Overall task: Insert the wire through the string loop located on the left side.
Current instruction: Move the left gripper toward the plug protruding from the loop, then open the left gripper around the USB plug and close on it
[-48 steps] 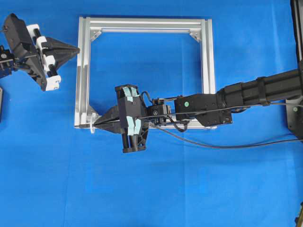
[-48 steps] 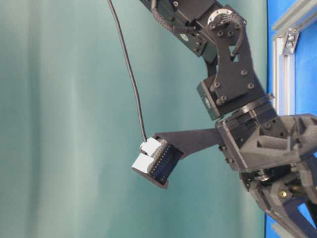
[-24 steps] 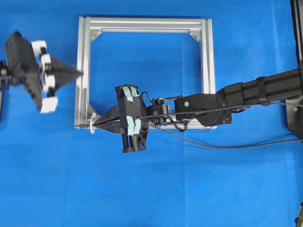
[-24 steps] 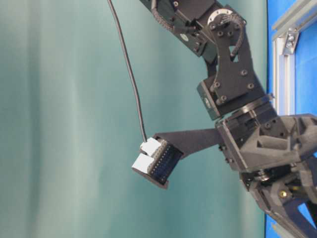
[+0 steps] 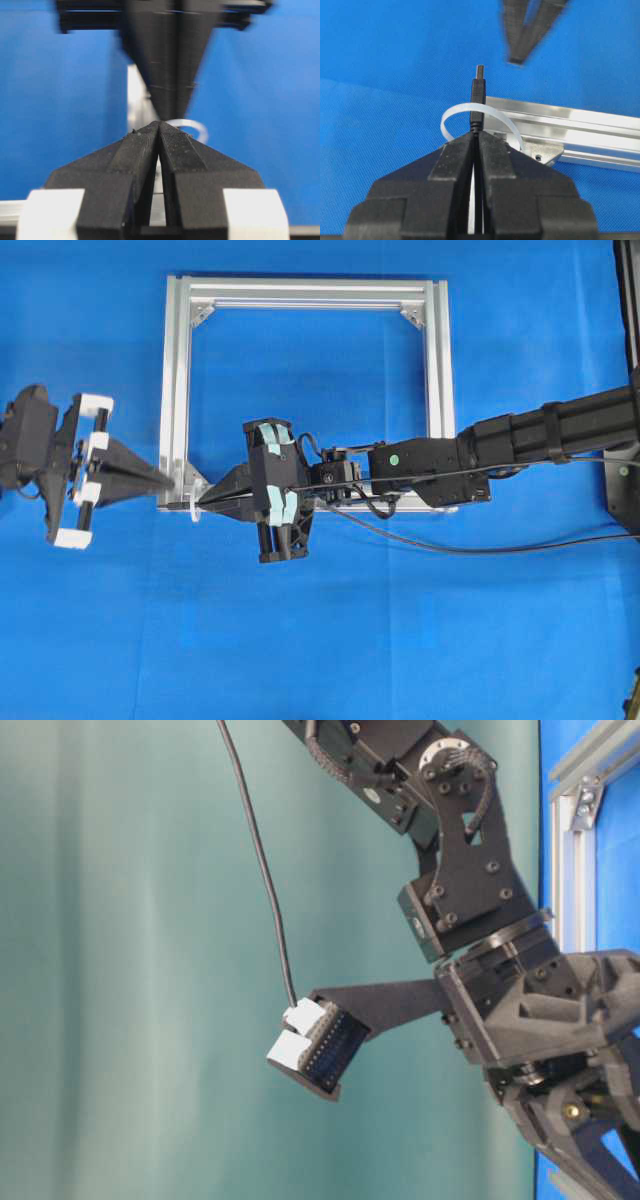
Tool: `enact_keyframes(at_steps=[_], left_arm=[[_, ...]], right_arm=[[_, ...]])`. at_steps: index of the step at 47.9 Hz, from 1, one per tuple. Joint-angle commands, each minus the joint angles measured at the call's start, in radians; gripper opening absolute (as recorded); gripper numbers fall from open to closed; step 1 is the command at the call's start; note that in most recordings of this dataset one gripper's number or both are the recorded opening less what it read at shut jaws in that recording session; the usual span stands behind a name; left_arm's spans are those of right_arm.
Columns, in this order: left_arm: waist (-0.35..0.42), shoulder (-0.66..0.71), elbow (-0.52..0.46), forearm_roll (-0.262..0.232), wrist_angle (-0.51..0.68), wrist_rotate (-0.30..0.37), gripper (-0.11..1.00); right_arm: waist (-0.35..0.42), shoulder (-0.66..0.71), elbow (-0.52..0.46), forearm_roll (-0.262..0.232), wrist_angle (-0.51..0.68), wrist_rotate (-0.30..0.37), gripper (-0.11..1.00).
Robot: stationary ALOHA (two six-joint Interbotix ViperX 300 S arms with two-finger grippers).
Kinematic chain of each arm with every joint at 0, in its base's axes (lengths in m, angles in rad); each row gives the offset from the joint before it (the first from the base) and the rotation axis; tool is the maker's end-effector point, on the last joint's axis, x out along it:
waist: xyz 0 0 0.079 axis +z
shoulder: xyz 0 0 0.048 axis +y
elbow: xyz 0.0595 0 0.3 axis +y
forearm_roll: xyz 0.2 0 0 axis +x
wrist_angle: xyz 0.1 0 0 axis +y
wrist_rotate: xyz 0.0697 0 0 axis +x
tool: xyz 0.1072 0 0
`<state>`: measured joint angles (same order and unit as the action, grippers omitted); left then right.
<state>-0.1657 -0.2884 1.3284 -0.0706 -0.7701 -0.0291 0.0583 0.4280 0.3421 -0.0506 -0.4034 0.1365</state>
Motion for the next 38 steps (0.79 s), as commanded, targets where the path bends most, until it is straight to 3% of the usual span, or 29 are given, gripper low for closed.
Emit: enact_keyframes(at_steps=[1, 30, 34, 38], left_arm=[[-0.028, -0.008, -0.011, 0.003, -0.003, 0.002, 0.00], [-0.035, -0.005, -0.015, 0.005, 0.023, -0.005, 0.02], [-0.035, -0.005, -0.017, 0.003, 0.031, -0.009, 0.14], [-0.035, -0.005, -0.017, 0.003, 0.035, -0.011, 0.36]], right_arm=[[-0.002, -0.020, -0.020, 0.000, -0.006, 0.000, 0.02], [-0.002, -0.020, -0.020, 0.000, -0.011, 0.000, 0.02], [-0.002, -0.020, -0.021, -0.002, -0.011, 0.000, 0.02], [-0.002, -0.020, -0.020, 0.000, -0.011, 0.000, 0.02]])
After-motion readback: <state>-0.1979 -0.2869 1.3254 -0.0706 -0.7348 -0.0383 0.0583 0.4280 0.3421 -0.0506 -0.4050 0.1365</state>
